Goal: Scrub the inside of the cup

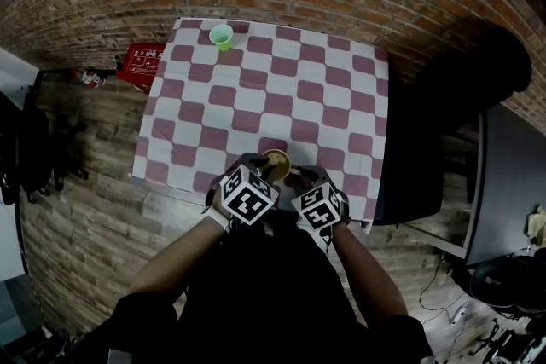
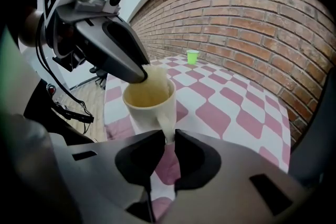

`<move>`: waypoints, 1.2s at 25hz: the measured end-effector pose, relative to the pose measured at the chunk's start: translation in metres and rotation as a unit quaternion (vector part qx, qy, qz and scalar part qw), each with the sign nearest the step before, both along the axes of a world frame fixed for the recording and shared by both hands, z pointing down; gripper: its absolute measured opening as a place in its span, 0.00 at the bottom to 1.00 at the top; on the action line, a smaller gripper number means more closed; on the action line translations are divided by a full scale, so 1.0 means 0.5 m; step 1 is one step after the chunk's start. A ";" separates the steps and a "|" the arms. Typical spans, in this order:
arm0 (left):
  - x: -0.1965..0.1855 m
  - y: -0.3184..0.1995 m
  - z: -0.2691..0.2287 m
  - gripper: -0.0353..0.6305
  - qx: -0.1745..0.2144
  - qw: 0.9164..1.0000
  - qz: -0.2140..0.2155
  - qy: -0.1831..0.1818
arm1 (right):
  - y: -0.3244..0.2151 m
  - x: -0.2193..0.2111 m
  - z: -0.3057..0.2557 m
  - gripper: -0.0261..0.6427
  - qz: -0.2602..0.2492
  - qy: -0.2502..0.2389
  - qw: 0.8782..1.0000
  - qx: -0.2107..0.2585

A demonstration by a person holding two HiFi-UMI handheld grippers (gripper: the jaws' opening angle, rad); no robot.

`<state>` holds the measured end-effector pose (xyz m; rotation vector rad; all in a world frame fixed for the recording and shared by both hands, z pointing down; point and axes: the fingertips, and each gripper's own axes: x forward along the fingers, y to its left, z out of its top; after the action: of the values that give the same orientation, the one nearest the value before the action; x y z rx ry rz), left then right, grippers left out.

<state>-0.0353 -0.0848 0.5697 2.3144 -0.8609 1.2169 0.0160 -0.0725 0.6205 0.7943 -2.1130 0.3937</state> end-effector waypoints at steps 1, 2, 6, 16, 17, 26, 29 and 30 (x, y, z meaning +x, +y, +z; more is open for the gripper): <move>0.001 -0.001 0.013 0.16 0.002 1.000 0.007 -0.013 | 0.000 0.001 0.000 0.15 0.001 0.000 1.000 0.000; 0.003 -0.001 0.025 0.16 -0.001 1.000 0.014 -0.022 | 0.001 0.002 0.000 0.15 0.002 0.001 1.000 -0.001; 0.017 0.014 0.046 0.16 -0.055 0.998 0.013 0.003 | 0.000 0.000 -0.004 0.15 0.003 0.001 1.000 -0.002; 0.000 0.006 -0.129 0.16 -0.145 0.959 -0.078 0.231 | -0.002 0.005 0.000 0.15 0.005 -0.004 1.000 -0.007; -0.003 0.005 -0.151 0.16 -0.145 0.952 -0.084 0.255 | -0.002 0.005 0.000 0.15 0.007 -0.008 1.000 -0.010; -0.031 -0.018 -0.151 0.16 -0.041 0.985 -0.037 0.161 | -0.003 0.003 0.001 0.15 0.004 -0.006 1.000 -0.011; -0.020 -0.019 -0.084 0.16 -0.020 0.996 -0.007 0.084 | -0.003 0.001 0.000 0.15 0.002 -0.004 1.000 -0.008; -0.018 -0.019 -0.060 0.16 -0.020 0.998 -0.007 0.066 | -0.003 -0.001 -0.002 0.15 0.002 -0.004 1.000 -0.007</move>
<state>-0.0441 -0.0943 0.5397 2.3243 -0.7982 1.0537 0.0153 -0.0741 0.6194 0.7905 -2.1144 0.4150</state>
